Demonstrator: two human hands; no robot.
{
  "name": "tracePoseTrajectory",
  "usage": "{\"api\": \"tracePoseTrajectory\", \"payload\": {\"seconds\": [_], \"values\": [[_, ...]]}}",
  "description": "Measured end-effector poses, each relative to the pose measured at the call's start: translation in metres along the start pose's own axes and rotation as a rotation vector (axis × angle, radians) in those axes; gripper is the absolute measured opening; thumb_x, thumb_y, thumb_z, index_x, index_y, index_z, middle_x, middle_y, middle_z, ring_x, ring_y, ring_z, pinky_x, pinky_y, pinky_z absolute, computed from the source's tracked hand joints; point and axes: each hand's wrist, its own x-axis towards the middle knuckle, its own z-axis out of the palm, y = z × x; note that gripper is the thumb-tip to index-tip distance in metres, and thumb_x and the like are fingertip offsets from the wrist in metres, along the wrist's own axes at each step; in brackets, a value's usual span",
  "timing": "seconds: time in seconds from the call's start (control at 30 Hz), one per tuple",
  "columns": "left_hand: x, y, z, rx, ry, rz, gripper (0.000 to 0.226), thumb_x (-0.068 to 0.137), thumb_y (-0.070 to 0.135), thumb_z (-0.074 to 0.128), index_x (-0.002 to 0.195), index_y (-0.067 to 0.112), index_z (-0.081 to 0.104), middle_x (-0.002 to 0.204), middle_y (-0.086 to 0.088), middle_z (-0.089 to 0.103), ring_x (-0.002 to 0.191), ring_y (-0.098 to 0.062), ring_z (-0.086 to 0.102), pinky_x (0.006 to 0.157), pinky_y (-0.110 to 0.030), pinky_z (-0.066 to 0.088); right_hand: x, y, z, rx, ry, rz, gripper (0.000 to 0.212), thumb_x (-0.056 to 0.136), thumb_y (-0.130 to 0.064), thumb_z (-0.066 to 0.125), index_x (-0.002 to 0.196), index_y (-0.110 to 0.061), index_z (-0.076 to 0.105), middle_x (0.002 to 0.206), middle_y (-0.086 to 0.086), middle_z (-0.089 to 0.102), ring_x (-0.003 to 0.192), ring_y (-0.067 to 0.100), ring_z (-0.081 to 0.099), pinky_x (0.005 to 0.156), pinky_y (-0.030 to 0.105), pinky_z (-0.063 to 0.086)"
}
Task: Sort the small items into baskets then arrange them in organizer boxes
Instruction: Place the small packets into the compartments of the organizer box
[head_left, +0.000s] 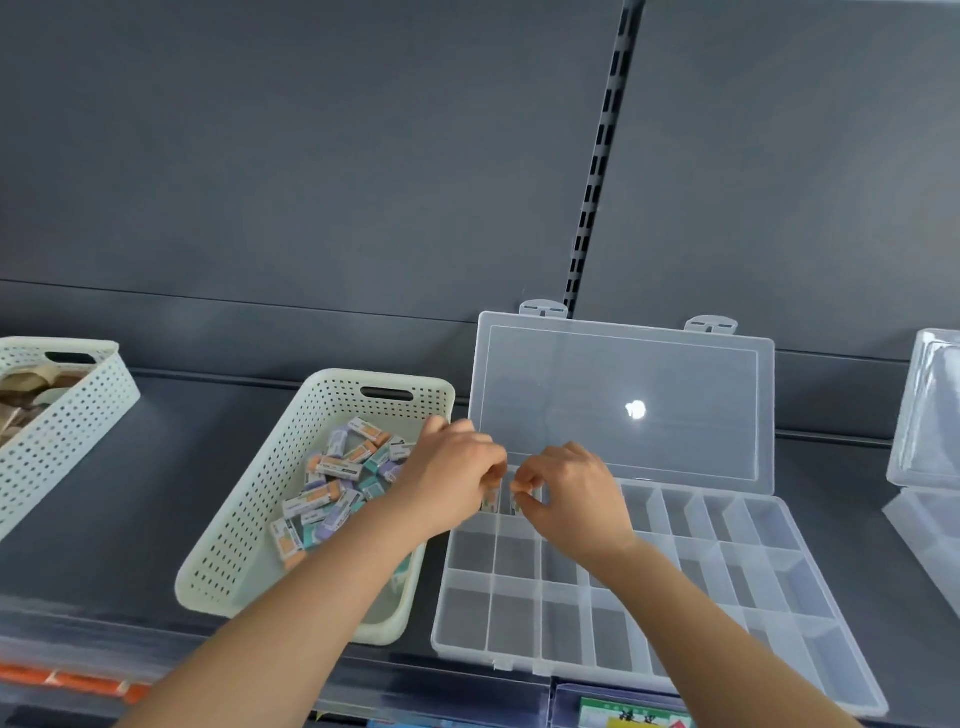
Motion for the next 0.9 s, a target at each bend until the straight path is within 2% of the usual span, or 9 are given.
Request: {"api": "tracePoseTrajectory", "payload": {"seconds": [0.23, 0.4, 0.47, 0.53, 0.6, 0.67, 0.77, 0.83, 0.9], "values": [[-0.005, -0.002, 0.001, 0.017, -0.006, 0.019, 0.010, 0.091, 0.022, 0.057, 0.097, 0.027, 0.063, 0.099, 0.012, 0.062, 0.100, -0.014, 0.047, 0.087, -0.032, 0.027, -0.004, 0.001, -0.001, -0.011, 0.010, -0.010, 0.005, 0.070, -0.021, 0.072, 0.074, -0.022, 0.069, 0.069, -0.007, 0.063, 0.069, 0.017, 0.054, 0.056, 0.032, 0.052], [-0.013, -0.011, -0.008, -0.065, 0.037, 0.019, 0.019, 0.090, 0.033, 0.061, 0.108, 0.029, 0.066, 0.103, 0.014, 0.062, 0.103, -0.011, 0.047, 0.089, -0.030, 0.029, -0.001, -0.008, -0.007, 0.026, 0.064, -0.037, 0.022, 0.075, -0.036, 0.061, 0.083, -0.019, 0.072, 0.071, -0.006, 0.065, 0.069, 0.017, 0.055, 0.056, 0.031, 0.052], [-0.022, -0.023, -0.020, -0.152, 0.094, -0.022, 0.020, 0.090, 0.028, 0.062, 0.110, 0.027, 0.068, 0.102, 0.014, 0.062, 0.099, -0.006, 0.047, 0.089, -0.027, 0.034, 0.003, -0.020, -0.011, 0.046, 0.077, -0.088, 0.024, 0.077, -0.040, 0.061, 0.082, -0.020, 0.073, 0.071, -0.006, 0.065, 0.069, 0.016, 0.055, 0.056, 0.029, 0.051], [-0.035, -0.041, -0.033, -0.205, 0.112, -0.141, 0.018, 0.092, 0.021, 0.059, 0.107, 0.023, 0.069, 0.099, 0.013, 0.062, 0.091, -0.004, 0.049, 0.085, -0.022, 0.040, 0.007, -0.039, -0.014, 0.083, 0.064, -0.157, 0.018, 0.075, -0.035, 0.066, 0.082, -0.020, 0.073, 0.072, -0.005, 0.065, 0.070, 0.017, 0.055, 0.057, 0.030, 0.051], [-0.051, -0.062, -0.045, -0.186, 0.058, -0.275, 0.019, 0.092, 0.018, 0.057, 0.106, 0.023, 0.070, 0.100, 0.011, 0.064, 0.085, -0.005, 0.054, 0.079, -0.023, 0.044, 0.011, -0.061, -0.015, 0.108, -0.018, -0.239, 0.020, 0.075, -0.036, 0.068, 0.085, -0.020, 0.074, 0.077, -0.003, 0.067, 0.075, 0.019, 0.056, 0.060, 0.029, 0.050], [-0.066, -0.081, -0.049, -0.090, -0.106, -0.369, 0.020, 0.091, 0.017, 0.058, 0.106, 0.024, 0.070, 0.101, 0.009, 0.064, 0.086, -0.009, 0.056, 0.074, -0.024, 0.043, 0.015, -0.085, -0.014, 0.103, -0.168, -0.330, 0.024, 0.077, -0.040, 0.067, 0.092, -0.023, 0.075, 0.086, -0.001, 0.069, 0.085, 0.019, 0.056, 0.069, 0.031, 0.051], [-0.084, -0.092, -0.038, -0.036, -0.334, -0.415, 0.012, 0.084, 0.020, 0.063, 0.092, 0.028, 0.068, 0.085, 0.010, 0.055, 0.081, -0.013, 0.053, 0.066, -0.027, 0.042, 0.020, -0.113, -0.010, -0.042, -0.432, -0.407, 0.030, 0.079, -0.047, 0.062, 0.098, -0.027, 0.073, 0.100, -0.001, 0.067, 0.100, 0.019, 0.049, 0.088, 0.032, 0.041], [-0.092, -0.093, -0.025, -0.110, -0.325, -0.411, 0.018, 0.079, 0.027, 0.066, 0.094, 0.037, 0.066, 0.100, 0.012, 0.059, 0.088, -0.012, 0.056, 0.075, -0.030, 0.048, 0.023, -0.126, -0.008, -0.244, -0.609, -0.397, 0.034, 0.079, -0.051, 0.060, 0.095, -0.024, 0.072, 0.097, 0.002, 0.063, 0.100, 0.022, 0.045, 0.089, 0.037, 0.032], [-0.096, -0.090, -0.016, -0.144, -0.309, -0.401, 0.042, 0.080, 0.027, 0.069, 0.117, 0.043, 0.060, 0.120, 0.011, 0.051, 0.105, -0.013, 0.054, 0.088, -0.034, 0.048, 0.026, -0.133, -0.007, -0.358, -0.705, -0.393, 0.031, 0.080, -0.046, 0.059, 0.085, -0.017, 0.068, 0.083, 0.002, 0.058, 0.092, 0.024, 0.047, 0.084, 0.039, 0.028]]}}
